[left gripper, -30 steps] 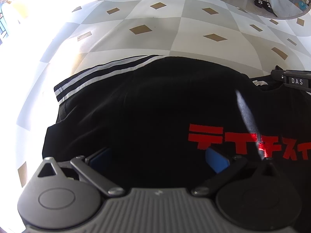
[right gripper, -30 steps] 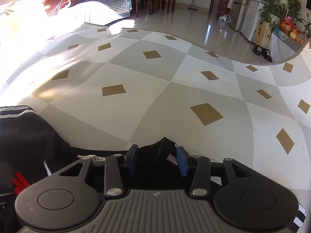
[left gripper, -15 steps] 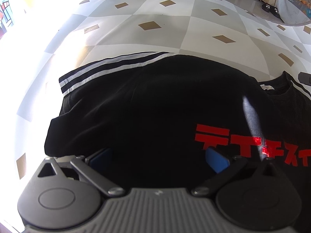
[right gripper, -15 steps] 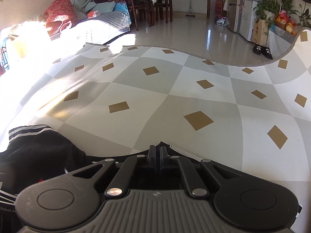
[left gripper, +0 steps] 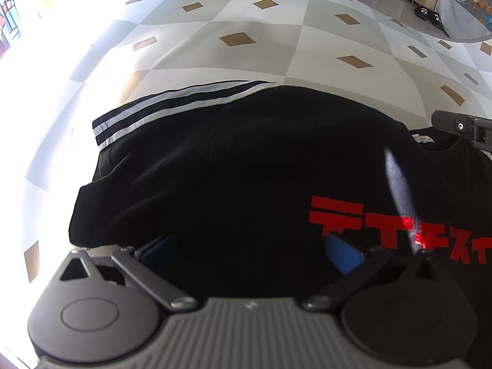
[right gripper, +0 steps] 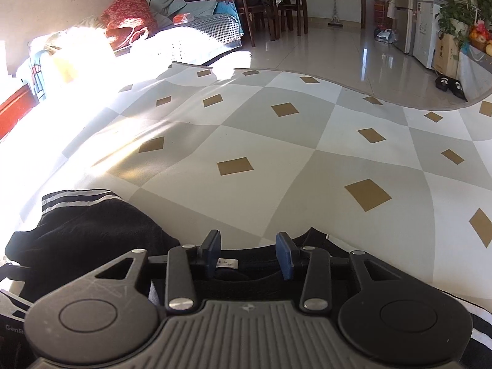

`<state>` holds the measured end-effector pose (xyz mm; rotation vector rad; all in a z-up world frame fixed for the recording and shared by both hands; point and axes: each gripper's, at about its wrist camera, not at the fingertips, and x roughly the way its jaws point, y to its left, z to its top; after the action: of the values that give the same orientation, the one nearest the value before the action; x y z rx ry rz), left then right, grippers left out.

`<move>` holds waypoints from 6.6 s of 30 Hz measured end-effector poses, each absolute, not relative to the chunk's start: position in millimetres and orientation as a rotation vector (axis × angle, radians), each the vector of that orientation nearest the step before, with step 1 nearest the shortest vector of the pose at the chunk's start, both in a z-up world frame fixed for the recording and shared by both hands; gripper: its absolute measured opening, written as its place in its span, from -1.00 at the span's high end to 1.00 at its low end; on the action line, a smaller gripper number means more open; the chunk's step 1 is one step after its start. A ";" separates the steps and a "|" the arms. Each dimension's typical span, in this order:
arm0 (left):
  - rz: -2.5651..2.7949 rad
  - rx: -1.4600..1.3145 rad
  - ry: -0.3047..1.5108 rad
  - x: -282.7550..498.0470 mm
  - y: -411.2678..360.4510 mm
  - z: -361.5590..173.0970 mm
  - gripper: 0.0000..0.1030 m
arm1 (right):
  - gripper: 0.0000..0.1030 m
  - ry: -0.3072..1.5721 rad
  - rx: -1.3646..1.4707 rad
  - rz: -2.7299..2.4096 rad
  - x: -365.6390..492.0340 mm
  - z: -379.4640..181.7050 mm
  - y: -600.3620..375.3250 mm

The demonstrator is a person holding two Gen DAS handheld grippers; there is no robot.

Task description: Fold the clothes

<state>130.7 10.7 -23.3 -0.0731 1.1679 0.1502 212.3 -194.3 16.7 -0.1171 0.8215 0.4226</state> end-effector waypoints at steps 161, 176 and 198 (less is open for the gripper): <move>0.562 -0.192 0.994 135.1 70.1 10.0 -1.00 | 0.14 0.703 -0.296 0.805 168.8 16.1 -123.5; 0.495 -0.253 1.107 136.2 68.0 -15.4 -1.00 | 0.07 0.699 -0.432 0.933 131.6 5.4 -109.7; 0.501 -0.275 1.138 136.2 71.0 -20.8 -1.00 | 0.01 0.716 -0.275 0.854 163.4 37.1 -130.0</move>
<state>136.2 71.0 -20.8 -0.2747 1.1377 0.5010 163.4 -130.0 37.1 -0.2753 0.7160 0.8543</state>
